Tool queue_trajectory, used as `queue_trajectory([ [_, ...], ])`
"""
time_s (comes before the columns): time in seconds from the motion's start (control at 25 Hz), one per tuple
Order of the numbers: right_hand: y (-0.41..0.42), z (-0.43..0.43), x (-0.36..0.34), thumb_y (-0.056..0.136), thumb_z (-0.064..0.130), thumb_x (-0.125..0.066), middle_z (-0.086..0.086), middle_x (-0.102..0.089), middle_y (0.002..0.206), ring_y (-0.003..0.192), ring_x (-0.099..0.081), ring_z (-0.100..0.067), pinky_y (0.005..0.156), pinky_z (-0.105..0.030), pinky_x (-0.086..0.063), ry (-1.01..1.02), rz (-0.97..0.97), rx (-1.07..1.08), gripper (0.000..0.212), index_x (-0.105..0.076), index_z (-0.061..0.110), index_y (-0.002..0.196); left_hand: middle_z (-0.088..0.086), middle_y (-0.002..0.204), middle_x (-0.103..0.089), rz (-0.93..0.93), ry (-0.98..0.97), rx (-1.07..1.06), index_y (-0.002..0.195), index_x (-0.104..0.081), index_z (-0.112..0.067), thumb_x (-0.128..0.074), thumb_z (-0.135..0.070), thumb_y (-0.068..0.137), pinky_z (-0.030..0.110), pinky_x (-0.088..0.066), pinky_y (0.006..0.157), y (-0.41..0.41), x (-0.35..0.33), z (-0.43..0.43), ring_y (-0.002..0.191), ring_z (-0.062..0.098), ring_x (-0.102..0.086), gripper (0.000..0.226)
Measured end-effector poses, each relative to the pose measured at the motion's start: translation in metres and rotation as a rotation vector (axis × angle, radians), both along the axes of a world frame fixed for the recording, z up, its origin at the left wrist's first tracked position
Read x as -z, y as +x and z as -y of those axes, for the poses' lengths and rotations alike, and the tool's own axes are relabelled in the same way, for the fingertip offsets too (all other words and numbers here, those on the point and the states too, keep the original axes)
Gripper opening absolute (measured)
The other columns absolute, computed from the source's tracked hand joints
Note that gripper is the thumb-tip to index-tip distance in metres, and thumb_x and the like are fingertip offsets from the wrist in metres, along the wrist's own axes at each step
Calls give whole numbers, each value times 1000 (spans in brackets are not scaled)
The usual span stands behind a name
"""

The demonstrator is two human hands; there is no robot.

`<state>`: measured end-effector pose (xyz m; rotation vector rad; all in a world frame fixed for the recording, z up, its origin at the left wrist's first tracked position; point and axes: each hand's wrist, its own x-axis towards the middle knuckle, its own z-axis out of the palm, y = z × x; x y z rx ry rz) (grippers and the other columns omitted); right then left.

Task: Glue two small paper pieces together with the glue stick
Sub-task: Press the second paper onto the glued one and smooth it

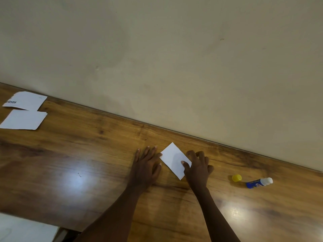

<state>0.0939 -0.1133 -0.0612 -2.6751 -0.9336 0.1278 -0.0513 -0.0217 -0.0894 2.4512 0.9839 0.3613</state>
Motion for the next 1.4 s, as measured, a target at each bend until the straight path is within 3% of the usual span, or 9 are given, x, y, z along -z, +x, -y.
queue_trajectory([
  [0.12, -11, -2, 3, 82, 9, -57, -6, -51, 123, 116, -40, -25, 90, -38, -27, 63, -69, -154, 34, -58, 22, 113, -2, 152, -24, 7, 3, 0, 134, -39, -26, -35, -35, 93, 37, 8, 115, 1, 0, 0, 143, 16, -10, 42],
  [0.24, -25, -3, 11, 87, 9, -48, -4, -46, 130, 122, -34, -24, 96, -39, -26, -49, -101, -453, 44, -49, 32, 124, -2, 152, -25, 9, 7, 4, 133, -40, -26, -35, -34, 93, 37, 7, 115, 1, 0, 0, 143, 17, -12, 42],
  [0.32, -26, -5, 13, 89, 9, -43, -2, -40, 135, 124, -29, -23, 98, -39, -24, -132, -94, -524, 48, -42, 36, 128, -2, 152, -24, -2, 14, 9, 134, -38, -26, -35, -34, 93, 37, 7, 115, 0, 1, -1, 143, 16, -11, 42],
  [0.72, -18, 31, 13, 90, 17, -47, 5, -38, 140, 128, -26, -20, 102, -37, -21, -174, -122, -525, 41, -44, 35, 127, -1, 151, -28, 27, 12, -10, 132, -41, -25, -36, -32, 92, 37, 6, 114, 1, 2, 0, 143, 18, -14, 41],
  [0.88, -23, 36, 12, 87, 10, -51, -1, -45, 136, 124, -33, -24, 99, -37, -27, -47, -196, -410, 40, -52, 29, 122, 0, 150, -29, 37, -1, -15, 132, -42, -25, -37, -31, 92, 37, 6, 114, 0, 2, 1, 142, 18, -15, 40],
  [1.0, -24, 43, 14, 87, 4, -46, -4, -45, 135, 120, -38, -26, 96, -39, -31, -8, -204, -361, 53, -38, 30, 132, -1, 150, -29, 32, 5, -16, 132, -42, -25, -37, -31, 92, 37, 7, 114, 1, 1, 0, 143, 18, -14, 40],
  [1.16, -26, 23, 11, 92, 24, -41, -2, -35, 140, 125, -30, -23, 103, -38, -27, -220, -108, -467, 51, -22, 34, 138, -2, 151, -26, 16, 3, -12, 133, -40, -26, -36, -32, 93, 37, 6, 115, 1, 1, 0, 143, 16, -12, 41],
  [1.28, -27, -9, 5, 91, 24, -42, -4, -37, 137, 123, -31, -25, 102, -41, -29, -235, -75, -489, 48, -27, 30, 136, -2, 152, -25, 9, -4, 1, 134, -39, -26, -34, -32, 93, 36, 7, 115, 0, -1, 1, 143, 16, -10, 41],
  [1.4, -17, -29, -1, 90, 17, -44, -6, -47, 127, 117, -37, -27, 96, -43, -31, -144, -76, -453, 38, -46, 28, 127, -2, 152, -25, 2, -4, 4, 135, -36, -26, -29, -34, 92, 37, 7, 115, 0, -1, 0, 143, 17, -10, 44],
])
